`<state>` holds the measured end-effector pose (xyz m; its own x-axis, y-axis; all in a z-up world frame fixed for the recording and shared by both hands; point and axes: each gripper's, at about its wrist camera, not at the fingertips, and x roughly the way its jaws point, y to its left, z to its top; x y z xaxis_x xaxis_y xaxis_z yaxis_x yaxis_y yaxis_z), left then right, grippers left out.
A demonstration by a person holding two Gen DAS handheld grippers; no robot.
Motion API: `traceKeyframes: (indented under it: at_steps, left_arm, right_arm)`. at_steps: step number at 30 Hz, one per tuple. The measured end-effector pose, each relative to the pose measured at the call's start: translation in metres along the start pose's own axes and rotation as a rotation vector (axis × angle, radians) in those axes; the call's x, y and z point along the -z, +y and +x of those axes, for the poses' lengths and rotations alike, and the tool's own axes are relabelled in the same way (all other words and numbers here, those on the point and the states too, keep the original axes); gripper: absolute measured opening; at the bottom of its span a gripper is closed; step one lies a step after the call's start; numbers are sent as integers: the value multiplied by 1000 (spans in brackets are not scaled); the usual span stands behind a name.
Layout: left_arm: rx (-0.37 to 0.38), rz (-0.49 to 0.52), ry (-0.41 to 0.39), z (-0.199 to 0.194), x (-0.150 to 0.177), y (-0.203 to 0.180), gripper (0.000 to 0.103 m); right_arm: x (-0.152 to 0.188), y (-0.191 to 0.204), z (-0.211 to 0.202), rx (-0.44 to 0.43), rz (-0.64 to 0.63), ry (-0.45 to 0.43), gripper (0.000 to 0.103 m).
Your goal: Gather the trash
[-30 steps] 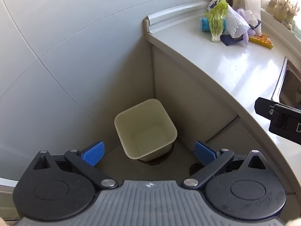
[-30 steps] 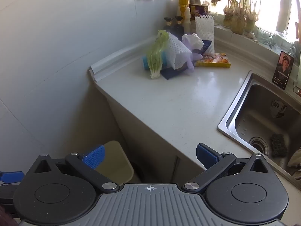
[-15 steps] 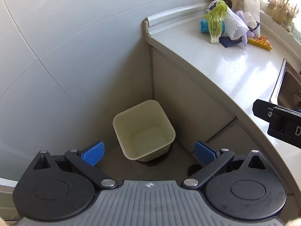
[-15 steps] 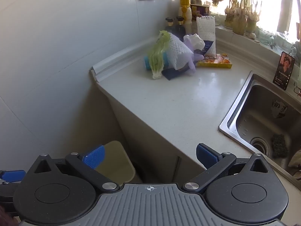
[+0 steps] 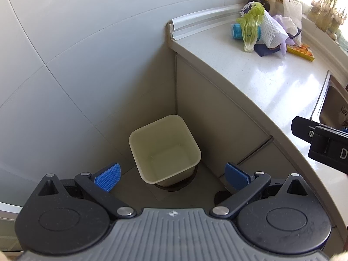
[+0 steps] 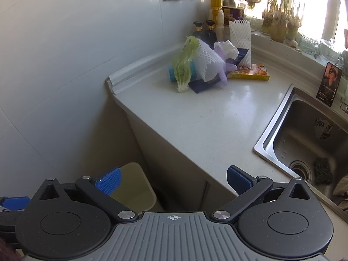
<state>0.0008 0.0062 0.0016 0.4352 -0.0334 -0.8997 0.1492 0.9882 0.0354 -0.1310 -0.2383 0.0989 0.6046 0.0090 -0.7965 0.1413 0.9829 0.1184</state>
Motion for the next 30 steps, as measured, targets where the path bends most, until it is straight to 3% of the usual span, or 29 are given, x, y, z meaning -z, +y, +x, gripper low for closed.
traceKeyframes:
  at_steps: [30]
  left_arm:
    - [15,-6,7,4,-4,3,102]
  right_arm:
    - [-2,-7,4,10,19,-1,103]
